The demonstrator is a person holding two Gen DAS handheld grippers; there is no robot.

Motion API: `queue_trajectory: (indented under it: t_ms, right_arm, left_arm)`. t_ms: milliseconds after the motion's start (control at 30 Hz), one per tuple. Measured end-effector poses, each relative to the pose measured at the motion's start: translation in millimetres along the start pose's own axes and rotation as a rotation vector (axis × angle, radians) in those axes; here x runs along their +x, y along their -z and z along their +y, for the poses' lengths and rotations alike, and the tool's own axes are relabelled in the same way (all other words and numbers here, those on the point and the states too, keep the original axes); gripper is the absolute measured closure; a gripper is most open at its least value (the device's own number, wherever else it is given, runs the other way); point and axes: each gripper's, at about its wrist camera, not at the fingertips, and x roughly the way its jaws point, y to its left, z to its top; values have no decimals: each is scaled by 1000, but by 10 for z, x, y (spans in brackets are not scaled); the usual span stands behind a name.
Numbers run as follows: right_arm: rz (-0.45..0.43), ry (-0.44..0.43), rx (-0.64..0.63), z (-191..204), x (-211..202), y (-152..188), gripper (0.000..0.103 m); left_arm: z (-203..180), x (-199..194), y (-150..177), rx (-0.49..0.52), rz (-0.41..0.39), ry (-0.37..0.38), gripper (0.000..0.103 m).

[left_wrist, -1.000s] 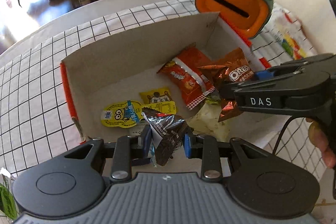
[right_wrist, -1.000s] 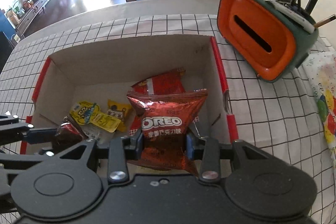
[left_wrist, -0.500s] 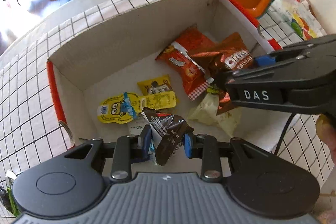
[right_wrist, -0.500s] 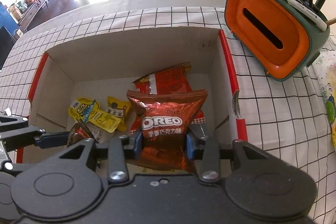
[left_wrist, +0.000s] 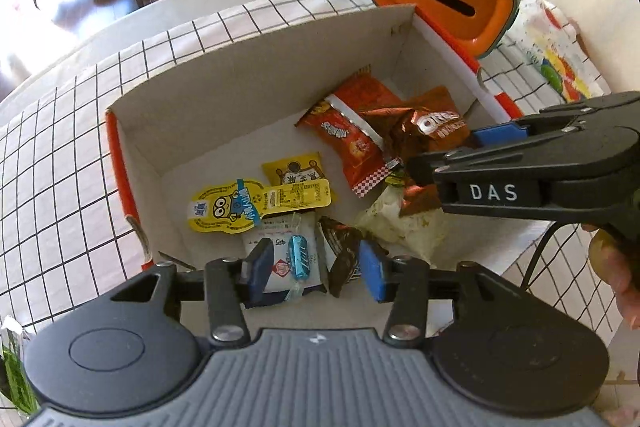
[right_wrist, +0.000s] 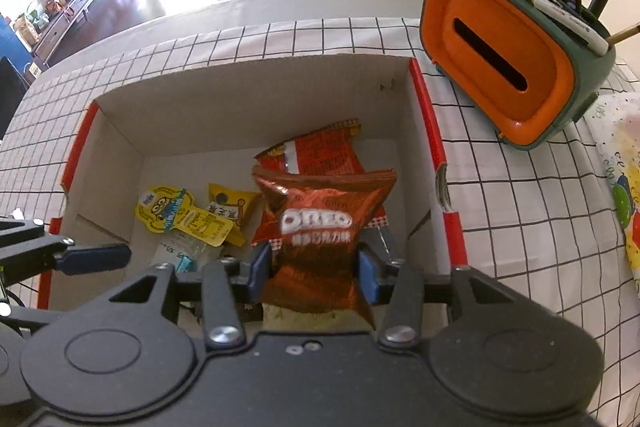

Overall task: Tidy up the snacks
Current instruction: 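Open both tools to drop the snacks into the red box, then withdraw both open tools from the box to the last snacks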

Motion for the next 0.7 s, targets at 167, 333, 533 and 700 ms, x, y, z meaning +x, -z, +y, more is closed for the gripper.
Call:
queue_trajectory:
  t_ms: [167, 333, 533, 700]
  right_arm:
    - [-34, -18, 15, 19, -142, 36, 31]
    - [-60, -31, 15, 81, -299, 71, 24]
    - [-92, -66, 25, 174, -493, 97, 16]
    - [-132, -81, 13, 329, -676, 161, 11]
  left_arm:
    - [70, -168, 50, -16, -49, 19, 55]
    - [154, -346, 113, -24, -96, 31, 47]
    - [273, -590, 192, -30, -161, 42, 39]
    - [391, -784, 296, -31, -209, 47, 34]
